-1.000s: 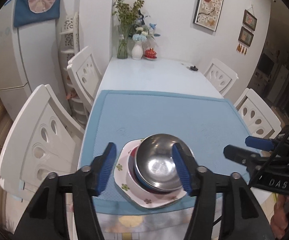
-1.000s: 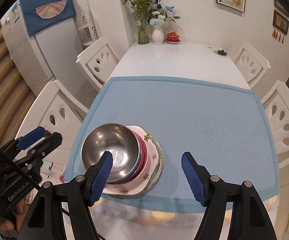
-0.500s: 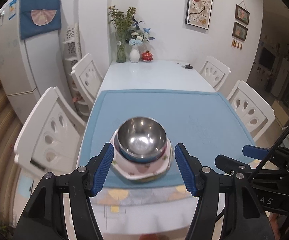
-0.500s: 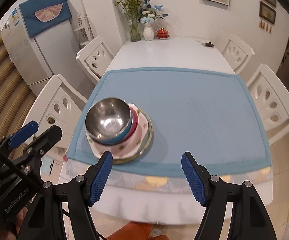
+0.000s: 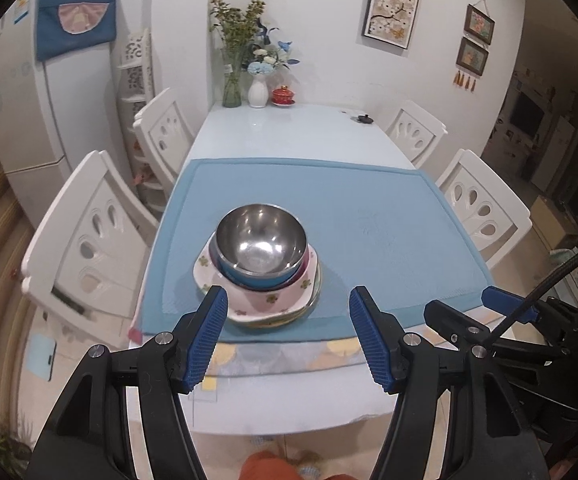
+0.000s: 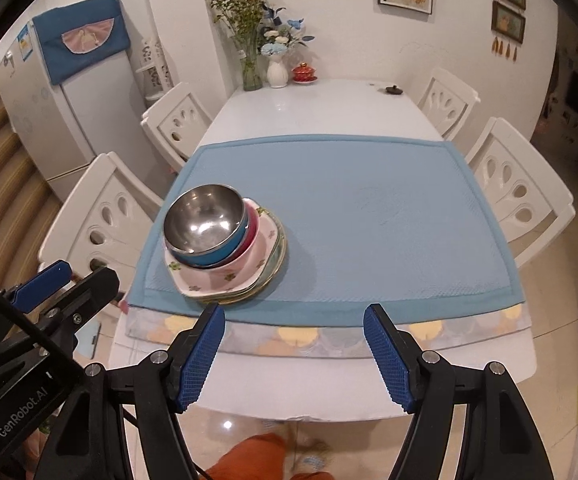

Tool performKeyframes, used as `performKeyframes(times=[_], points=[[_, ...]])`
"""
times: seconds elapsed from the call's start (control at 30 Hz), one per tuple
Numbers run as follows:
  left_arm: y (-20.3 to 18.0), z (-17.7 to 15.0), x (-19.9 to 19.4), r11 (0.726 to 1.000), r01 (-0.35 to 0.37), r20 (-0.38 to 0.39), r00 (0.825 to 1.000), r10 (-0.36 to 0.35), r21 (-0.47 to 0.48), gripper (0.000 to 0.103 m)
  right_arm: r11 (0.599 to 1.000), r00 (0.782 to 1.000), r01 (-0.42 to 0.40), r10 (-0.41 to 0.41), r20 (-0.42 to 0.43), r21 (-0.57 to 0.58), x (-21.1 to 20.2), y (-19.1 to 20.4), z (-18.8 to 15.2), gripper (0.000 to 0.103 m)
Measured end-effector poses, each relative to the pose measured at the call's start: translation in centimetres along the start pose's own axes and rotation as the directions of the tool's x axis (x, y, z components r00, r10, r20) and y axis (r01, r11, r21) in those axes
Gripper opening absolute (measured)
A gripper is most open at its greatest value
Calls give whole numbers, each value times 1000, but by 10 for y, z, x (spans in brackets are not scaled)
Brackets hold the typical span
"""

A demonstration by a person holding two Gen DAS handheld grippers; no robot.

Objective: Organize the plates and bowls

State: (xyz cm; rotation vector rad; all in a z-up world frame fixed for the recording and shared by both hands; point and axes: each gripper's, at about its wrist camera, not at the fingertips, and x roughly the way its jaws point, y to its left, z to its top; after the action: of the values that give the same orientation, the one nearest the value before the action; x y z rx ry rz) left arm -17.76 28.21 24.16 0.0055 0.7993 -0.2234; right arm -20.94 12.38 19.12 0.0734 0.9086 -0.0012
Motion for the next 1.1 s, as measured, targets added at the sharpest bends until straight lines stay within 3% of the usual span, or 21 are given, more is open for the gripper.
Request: performKeyframes(times=[0.2, 0.6, 0.83, 1.1], points=[[15, 19, 17, 1000, 31, -9, 999, -31, 4, 61, 998, 998, 62, -62, -9, -8, 17, 8, 23, 70], [36, 36, 40, 1000, -7, -6, 1000, 7, 20, 66, 995, 993, 88, -91, -80, -44, 54, 37, 43, 70], [46, 41, 52, 1000, -23, -41, 999, 24, 9, 69, 995, 989, 98, -101, -107, -31, 67, 43, 50, 70], [50, 48, 58, 998, -40, -60, 997, 42, 41, 69, 982, 982, 161, -170, -85, -99, 75, 60, 55, 70]])
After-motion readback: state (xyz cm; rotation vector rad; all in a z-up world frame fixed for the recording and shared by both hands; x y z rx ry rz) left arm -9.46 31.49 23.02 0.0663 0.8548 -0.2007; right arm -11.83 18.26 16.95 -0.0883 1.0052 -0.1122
